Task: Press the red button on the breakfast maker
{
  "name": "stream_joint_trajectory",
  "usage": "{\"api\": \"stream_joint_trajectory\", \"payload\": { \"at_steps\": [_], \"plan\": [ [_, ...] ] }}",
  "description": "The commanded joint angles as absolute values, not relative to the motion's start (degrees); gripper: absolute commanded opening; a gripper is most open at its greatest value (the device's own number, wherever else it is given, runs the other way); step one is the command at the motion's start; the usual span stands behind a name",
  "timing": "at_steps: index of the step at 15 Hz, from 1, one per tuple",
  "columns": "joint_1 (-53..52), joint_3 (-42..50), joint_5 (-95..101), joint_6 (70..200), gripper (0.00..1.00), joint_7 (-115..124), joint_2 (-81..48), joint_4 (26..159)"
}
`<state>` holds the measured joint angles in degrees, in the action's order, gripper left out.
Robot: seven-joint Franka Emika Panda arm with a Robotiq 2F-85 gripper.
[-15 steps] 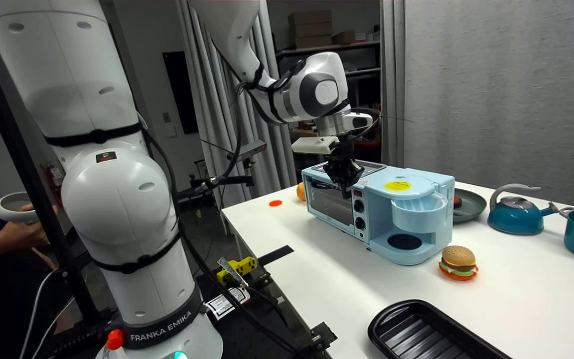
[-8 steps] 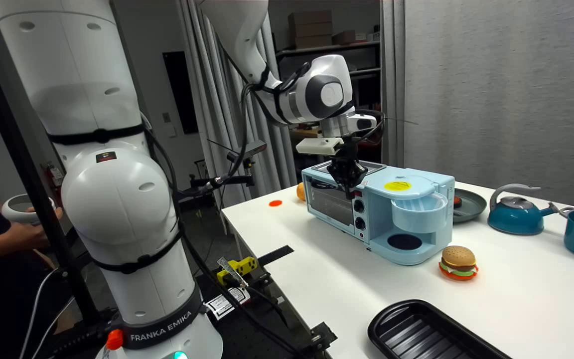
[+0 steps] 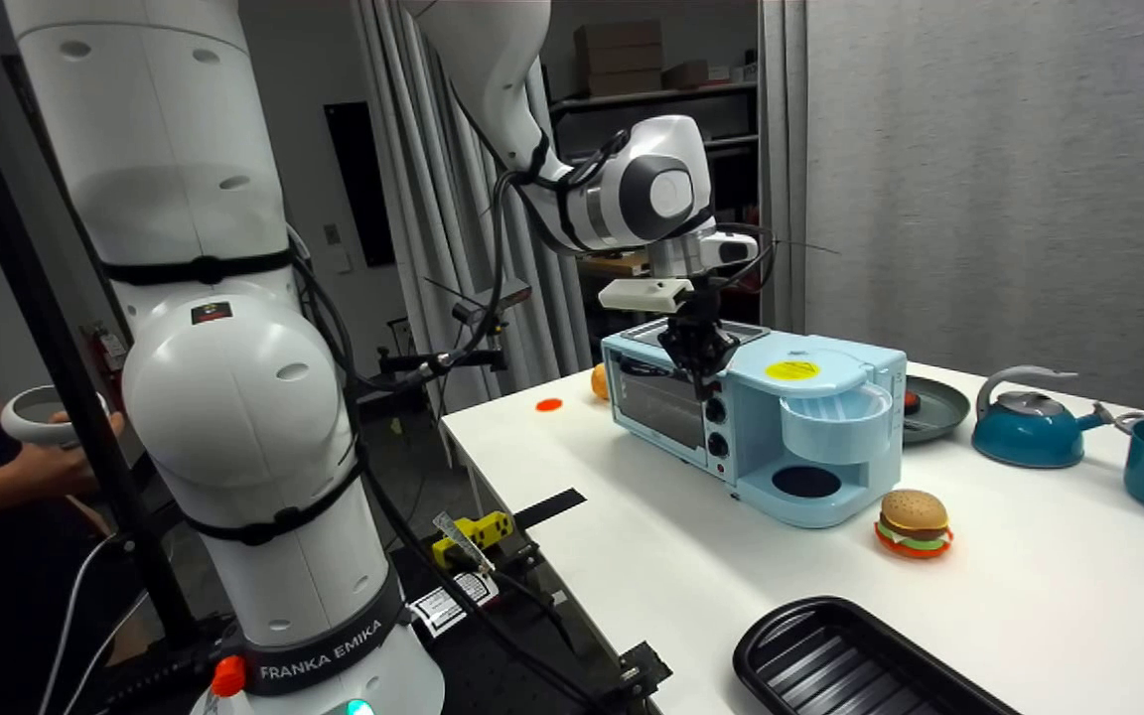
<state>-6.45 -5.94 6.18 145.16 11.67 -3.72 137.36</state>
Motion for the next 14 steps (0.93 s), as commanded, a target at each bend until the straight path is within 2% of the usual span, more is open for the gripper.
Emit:
{"api": "stream_joint_trajectory", "payload": {
  "at_steps": [1,14],
  "plan": [
    [-6.2,-5.4,6.0,146.5,0.00,11.1,-4.5,136.4],
    [-6.7,-5.9,5.2,146.6,0.00,10.8,-5.5,134.7]
  ]
}}
